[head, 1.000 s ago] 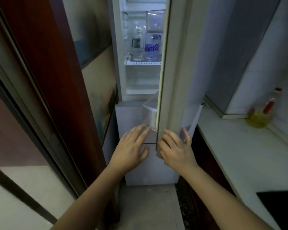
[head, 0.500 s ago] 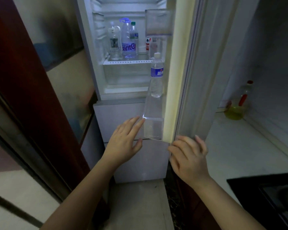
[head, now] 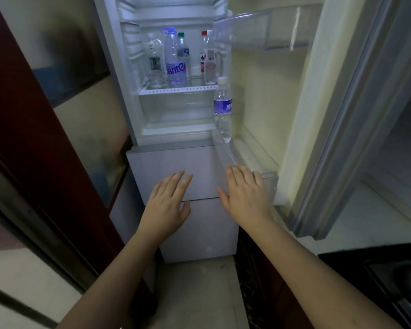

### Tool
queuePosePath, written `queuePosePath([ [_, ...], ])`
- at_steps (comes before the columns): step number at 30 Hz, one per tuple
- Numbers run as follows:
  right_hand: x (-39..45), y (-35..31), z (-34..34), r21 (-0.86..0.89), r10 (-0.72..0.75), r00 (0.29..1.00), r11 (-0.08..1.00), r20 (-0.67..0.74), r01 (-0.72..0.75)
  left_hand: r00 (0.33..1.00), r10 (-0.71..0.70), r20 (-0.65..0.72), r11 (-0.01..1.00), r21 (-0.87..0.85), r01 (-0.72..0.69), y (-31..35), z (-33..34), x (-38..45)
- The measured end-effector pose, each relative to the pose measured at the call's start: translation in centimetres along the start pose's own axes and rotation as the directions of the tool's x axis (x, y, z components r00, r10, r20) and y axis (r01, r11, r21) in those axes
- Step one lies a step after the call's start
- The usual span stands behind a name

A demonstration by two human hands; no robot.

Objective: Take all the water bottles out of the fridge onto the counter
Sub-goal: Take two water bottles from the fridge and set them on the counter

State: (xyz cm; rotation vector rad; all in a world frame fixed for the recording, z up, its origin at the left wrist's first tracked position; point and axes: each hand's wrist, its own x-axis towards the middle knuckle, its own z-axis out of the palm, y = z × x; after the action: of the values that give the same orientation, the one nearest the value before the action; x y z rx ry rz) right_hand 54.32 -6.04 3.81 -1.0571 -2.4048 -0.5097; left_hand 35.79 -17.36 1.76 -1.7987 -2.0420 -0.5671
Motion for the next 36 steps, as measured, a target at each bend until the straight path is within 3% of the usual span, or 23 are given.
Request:
queuePosePath([
  [3,-0.6,1.5,0.0,0.001,0.022,0.999,1.000,-0.038,-0.022,1.000,0.020,-0.014,0.999,0.028,-0.020,0.3,-0.2,0.5],
  [12,-0.1,2.1,-2.0,0.087,0.181,0.983,0.979,0.018,-0.182,1.000,0.026,0.010,0.997,0.069,-0.026,-0.4,-0.3,0.8],
  [16,1.6,0.3,-2.2,0.156,0.144,0.989,0.978,-0.044,-0.136,1.000,-0.006,0.013,0.998,0.069,0.005,-2.1,-0.3,0.9],
  [23,5.9,-2.6,0.0,0.261,0.092,0.996,0.961,0.009,-0.091,1.000,-0.027,-0.005,0.996,0.087,0.027,-6.7,0.0,2.6],
  [36,19.3,-9.2,2.6,0.265,0.079,0.997,0.961,0.007,-0.078,0.990,-0.123,-0.063,0.985,0.111,0.129,-17.3,-2.7,9.9],
])
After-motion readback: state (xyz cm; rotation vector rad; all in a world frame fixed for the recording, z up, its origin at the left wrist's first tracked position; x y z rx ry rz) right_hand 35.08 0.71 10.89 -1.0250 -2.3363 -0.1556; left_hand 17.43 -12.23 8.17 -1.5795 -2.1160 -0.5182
